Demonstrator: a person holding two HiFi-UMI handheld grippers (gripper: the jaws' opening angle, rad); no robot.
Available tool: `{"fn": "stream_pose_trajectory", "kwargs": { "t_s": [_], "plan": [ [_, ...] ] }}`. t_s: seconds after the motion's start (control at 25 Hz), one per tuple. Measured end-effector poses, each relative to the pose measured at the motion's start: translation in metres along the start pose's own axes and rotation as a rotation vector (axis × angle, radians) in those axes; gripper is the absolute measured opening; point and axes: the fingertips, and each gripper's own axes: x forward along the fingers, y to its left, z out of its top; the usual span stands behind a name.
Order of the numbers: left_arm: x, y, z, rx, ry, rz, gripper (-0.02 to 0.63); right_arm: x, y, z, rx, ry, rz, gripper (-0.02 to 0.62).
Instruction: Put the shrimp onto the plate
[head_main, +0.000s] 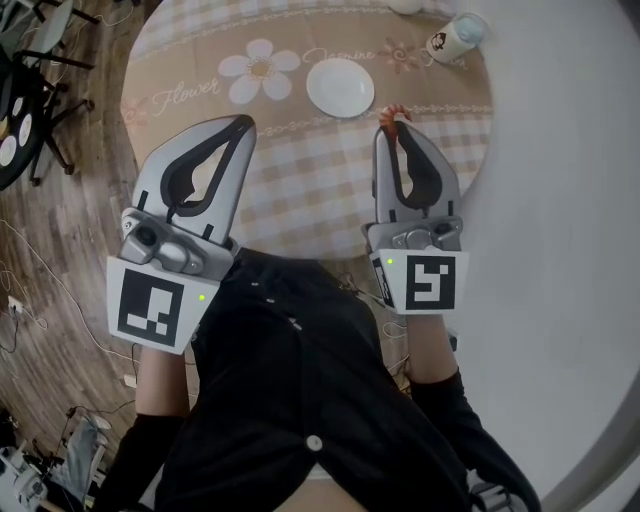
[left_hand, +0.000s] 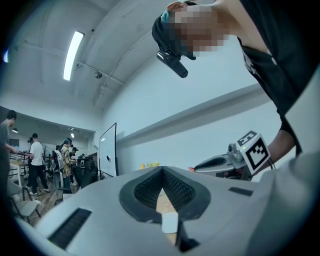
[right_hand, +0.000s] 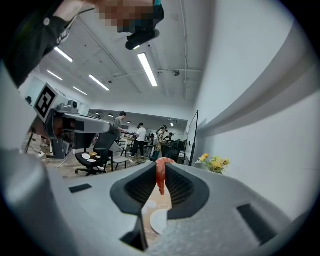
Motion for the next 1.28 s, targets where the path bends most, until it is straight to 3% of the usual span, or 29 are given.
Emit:
{"fn": "stream_pose_trajectory", "kwargs": {
  "t_s": [0.44,0.8,1.28],
  "plan": [
    [0.004,0.002,-0.007,-0.003,0.030,0.031,0.002,0.035,-0.012,-0.047,-0.017,0.074,0.042,0.044],
    [0.006,0.007,-0.010,0.001,0.041,0.052,0.002,0.070,-0.023,-0.098,0.081,0.163,0.055,0.044],
    [0.011,0.017,-0.026,-0.003,0.083,0.075,0.002,0.110,-0.020,-0.140,0.072,0.245,0.101,0.044]
  ]
}}
